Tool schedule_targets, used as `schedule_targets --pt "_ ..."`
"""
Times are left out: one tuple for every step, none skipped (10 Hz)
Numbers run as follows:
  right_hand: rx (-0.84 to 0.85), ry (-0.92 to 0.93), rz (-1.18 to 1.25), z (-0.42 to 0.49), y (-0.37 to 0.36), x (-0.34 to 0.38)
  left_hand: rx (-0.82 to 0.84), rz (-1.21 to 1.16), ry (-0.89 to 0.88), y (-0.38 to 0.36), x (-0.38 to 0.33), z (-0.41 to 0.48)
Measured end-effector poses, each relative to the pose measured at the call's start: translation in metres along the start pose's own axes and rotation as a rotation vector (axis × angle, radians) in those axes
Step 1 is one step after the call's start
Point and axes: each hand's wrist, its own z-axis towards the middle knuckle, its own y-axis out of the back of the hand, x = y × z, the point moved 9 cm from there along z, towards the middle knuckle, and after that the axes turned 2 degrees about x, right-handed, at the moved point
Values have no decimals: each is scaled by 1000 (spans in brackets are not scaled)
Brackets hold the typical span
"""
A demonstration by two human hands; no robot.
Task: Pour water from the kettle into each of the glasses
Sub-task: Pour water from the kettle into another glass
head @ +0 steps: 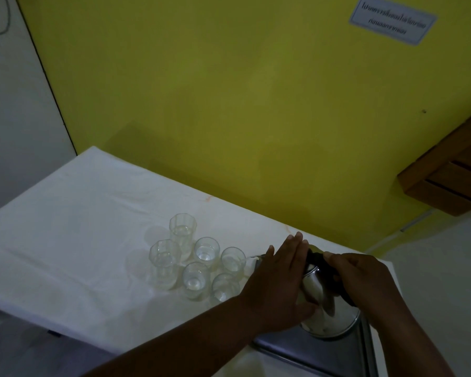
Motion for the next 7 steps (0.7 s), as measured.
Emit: schedule_targets --pt "-1 0 -5 0 1 1 2 -8 4 0 0 1" --pt "-3 0 -7 0 1 2 -3 -7 6 -1 1 1" --pt "-7 -4 -12 0 2 4 -8 -2 8 -1 2 1" --pt "-7 -8 -26 -2 2 5 -8 -14 1 0 1 0" --pt "-6 -15 -11 -3 2 5 -11 -3 0 1 0 0" --pt "-4 -17 -2 -3 1 5 -8 5 2 0 0 0" --pt "-10 -14 5 -3 1 4 -7 4 -3 0 0 0"
